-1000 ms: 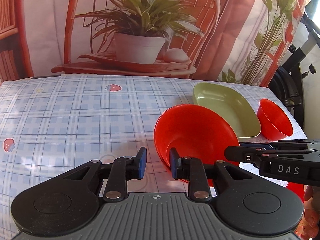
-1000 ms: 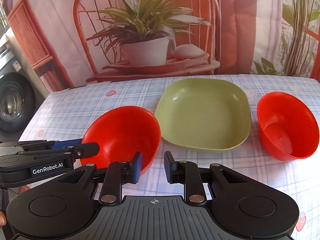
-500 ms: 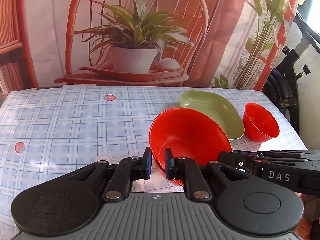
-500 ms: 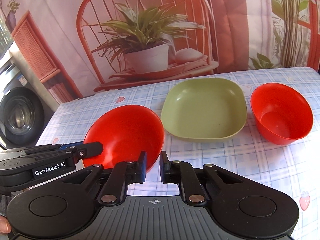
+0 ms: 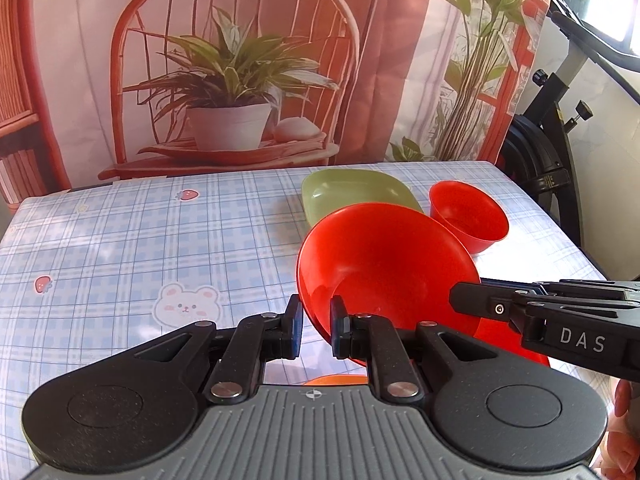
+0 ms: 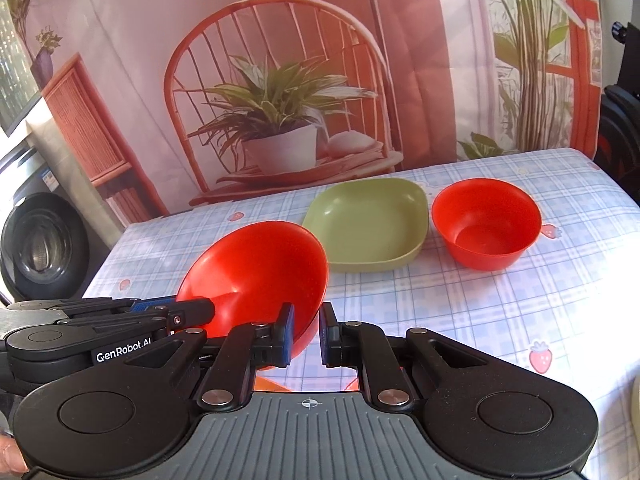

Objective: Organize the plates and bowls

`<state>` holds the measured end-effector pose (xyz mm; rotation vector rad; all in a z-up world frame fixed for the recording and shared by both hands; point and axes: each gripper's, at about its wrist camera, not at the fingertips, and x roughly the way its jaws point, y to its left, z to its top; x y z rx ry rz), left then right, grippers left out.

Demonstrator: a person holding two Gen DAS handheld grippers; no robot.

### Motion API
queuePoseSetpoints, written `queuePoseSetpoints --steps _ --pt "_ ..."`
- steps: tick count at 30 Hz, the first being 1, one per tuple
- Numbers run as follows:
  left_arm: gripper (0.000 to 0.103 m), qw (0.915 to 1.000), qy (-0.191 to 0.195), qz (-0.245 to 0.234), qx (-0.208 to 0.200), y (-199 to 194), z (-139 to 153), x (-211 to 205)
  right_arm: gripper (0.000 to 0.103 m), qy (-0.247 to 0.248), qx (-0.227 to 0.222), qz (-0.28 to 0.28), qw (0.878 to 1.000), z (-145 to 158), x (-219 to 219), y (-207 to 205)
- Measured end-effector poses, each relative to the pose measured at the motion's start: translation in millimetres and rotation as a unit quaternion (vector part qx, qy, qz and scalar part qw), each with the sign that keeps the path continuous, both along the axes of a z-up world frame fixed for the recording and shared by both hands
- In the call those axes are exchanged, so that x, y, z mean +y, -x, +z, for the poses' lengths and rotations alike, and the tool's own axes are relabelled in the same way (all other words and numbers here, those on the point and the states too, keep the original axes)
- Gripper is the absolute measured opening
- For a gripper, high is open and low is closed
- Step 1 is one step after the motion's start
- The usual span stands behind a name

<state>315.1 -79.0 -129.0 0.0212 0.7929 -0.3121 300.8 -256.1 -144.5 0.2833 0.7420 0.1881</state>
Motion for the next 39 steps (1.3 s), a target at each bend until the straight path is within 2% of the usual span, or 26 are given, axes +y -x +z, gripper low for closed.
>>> queuePoseSetpoints --steps 6,13,23,26,30,39 --pt "0.016 0.9997 -0.006 -0.024 0.001 12.5 1.0 -15.9 0.012 -0.001 -0.004 -0.016 1.0 0.9 -17.7 22.6" --pt "0.016 0.9984 0.005 -0.056 0.009 22.5 -0.8 -34.8 0.012 -0.007 0.009 -0.038 0.999 -6.4 -43.3 42.4" --pt "0.018 0.9933 0.016 -0.11 0.031 27.4 -17.1 -66.4 0.012 -0.001 0.028 -0.075 0.997 -22.7 -72.7 60.3" --pt "0.017 0.9922 0.026 -0.115 0.04 25.8 -24.6 -69.2 0.012 0.001 0.037 -0.085 0.996 -31.7 -76.2 61.5" --pt "0.017 0.9912 0.009 -0.124 0.044 28.1 -29.6 -77.0 0.012 0.009 0.038 -0.088 0.995 -34.5 -77.9 63.0" --pt "0.018 0.989 0.014 -0.133 0.063 32.1 -32.2 -76.2 0.012 -0.004 0.048 -0.082 0.995 -38.9 -82.0 73.9"
